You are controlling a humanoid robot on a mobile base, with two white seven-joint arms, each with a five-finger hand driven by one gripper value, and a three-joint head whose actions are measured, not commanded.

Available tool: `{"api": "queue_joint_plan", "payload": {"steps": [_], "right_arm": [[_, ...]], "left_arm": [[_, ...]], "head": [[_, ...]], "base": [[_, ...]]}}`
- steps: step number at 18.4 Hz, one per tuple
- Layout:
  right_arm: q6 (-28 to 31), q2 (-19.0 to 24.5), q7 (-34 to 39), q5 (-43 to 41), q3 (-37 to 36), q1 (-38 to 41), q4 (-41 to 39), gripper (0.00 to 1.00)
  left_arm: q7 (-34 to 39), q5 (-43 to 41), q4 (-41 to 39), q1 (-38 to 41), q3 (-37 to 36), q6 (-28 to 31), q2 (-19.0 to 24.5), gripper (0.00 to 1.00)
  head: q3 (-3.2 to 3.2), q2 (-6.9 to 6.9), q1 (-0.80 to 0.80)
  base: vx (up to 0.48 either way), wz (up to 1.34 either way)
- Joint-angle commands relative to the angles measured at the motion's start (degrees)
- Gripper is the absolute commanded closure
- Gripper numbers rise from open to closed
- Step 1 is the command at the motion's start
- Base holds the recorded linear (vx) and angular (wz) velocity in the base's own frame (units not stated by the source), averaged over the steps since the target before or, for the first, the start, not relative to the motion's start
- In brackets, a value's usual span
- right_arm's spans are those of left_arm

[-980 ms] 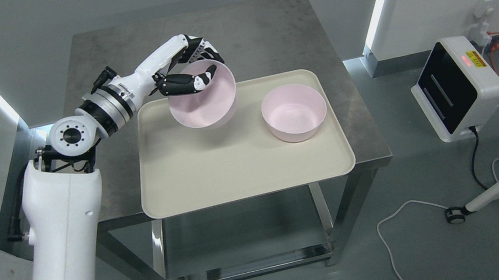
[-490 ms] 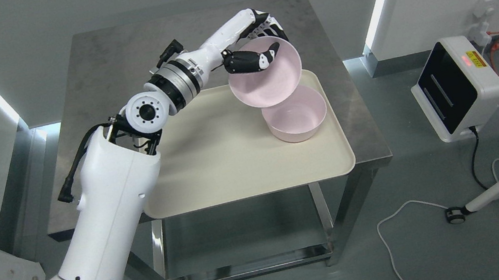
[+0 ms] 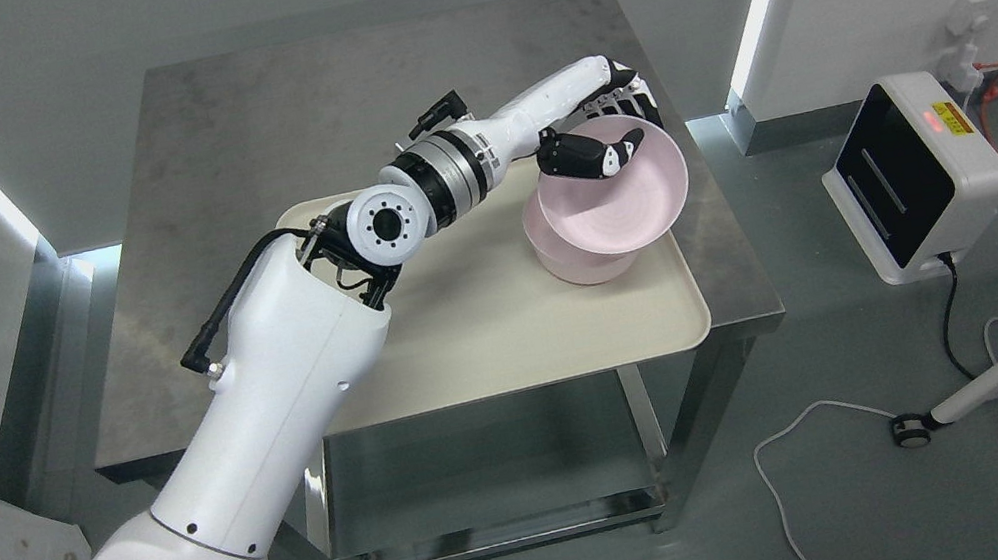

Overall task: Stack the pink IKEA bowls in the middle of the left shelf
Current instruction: 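Carry the bowl over the other pink bowl and lower it inside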

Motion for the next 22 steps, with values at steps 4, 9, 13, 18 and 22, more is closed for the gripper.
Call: {"api": "queue_joint_plan", "payload": {"steps": [4,9,13,18,22], "right_arm": [[-0.14,-1.0,0.02,0.0,-0.61,1.67,-1.93,0.0],[-0.14,-1.0,0.02,0.0,-0.61,1.67,-1.93,0.0],[-0.06,-1.0,0.02,0.0,-0.61,1.67,-1.93,0.0],[-0.06,-1.0,0.02,0.0,-0.61,1.67,-1.93,0.0],[-0.06,-1.0,0.02,0.0,-0.61,1.67,-1.93,0.0]], "left_arm": [[0.25,0.35,8.26,-3.76,-4.97,-0.54,0.09,0.97],[0.78,0.26,11.78,-3.85,-2.69,-1.86,0.09,0.96],[0.78,0.26,14.07,-4.99,-0.75,-3.53,0.09,0.96],[0.07,0.35,14.07,-4.91,-0.66,-3.88,0.09,0.83],[-0.02,0.35,13.9,-4.29,0.56,-5.02,0.09,0.57]], "head": [[0.0,0.0,0.0],[0.0,0.0,0.0],[0.0,0.0,0.0],[0.0,0.0,0.0],[0.0,0.0,0.0]], "base": [[0.0,0.0],[0.0,0.0],[0.0,0.0],[0.0,0.0],[0.0,0.0]]}}
